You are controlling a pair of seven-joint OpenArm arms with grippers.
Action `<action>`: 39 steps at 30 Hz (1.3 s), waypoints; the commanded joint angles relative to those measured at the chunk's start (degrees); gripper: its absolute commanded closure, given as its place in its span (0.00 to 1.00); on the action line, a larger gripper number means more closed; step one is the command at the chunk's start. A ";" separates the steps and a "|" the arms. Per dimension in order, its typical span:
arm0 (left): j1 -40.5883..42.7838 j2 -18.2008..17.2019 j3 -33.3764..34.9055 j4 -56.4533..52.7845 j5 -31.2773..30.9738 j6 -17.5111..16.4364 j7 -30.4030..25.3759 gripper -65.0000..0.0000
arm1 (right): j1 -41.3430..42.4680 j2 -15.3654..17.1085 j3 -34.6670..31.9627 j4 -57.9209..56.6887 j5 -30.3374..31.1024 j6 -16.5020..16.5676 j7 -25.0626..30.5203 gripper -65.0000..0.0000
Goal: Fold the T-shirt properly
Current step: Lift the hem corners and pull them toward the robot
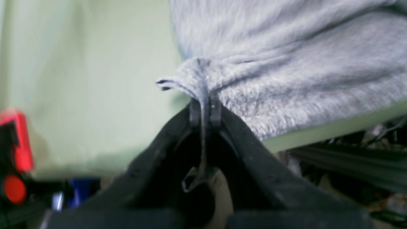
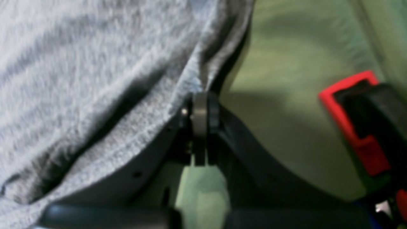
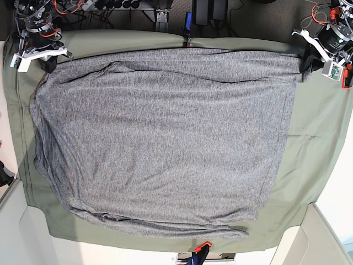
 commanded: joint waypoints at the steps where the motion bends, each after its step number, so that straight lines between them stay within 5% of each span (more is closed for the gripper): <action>1: 0.31 -0.79 -0.63 1.86 -1.16 -0.98 -1.25 1.00 | 0.15 0.37 1.07 1.18 1.18 1.22 1.18 1.00; 16: -8.31 -1.62 -0.28 4.72 -1.44 -1.27 -1.49 1.00 | 9.70 1.31 4.48 0.59 2.34 2.36 -0.35 1.00; 26: -23.08 -6.08 9.79 -12.09 1.16 -1.29 -1.46 1.00 | 16.02 1.46 4.46 -5.88 1.81 2.64 -0.33 1.00; 34: -24.13 -5.99 10.86 -19.45 1.16 -1.31 -1.42 1.00 | 17.81 1.46 4.37 -10.84 1.90 6.47 -0.07 1.00; 36: -24.13 -6.01 10.86 -19.52 1.16 -1.29 -1.40 0.89 | 17.90 1.46 4.37 -10.84 1.97 6.45 -0.09 1.00; 39: -24.15 -6.03 10.84 -19.52 1.07 -1.27 1.09 0.70 | 17.73 1.46 4.37 -10.84 3.72 6.43 -0.44 0.74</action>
